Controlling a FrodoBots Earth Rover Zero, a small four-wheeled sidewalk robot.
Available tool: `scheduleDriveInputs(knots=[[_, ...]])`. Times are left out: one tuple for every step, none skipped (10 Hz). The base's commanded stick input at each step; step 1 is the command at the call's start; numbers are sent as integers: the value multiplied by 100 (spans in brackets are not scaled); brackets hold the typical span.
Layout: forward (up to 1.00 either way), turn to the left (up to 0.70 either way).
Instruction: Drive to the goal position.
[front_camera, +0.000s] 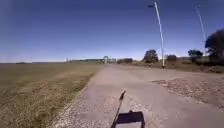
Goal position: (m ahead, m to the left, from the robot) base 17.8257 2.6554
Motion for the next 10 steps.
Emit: scheduleDriveInputs(knots=[[100,0],[100,0],[100,0],[100,0],[100,20],[100,40],[100,20],[100,0],[100,0],[100,0]])
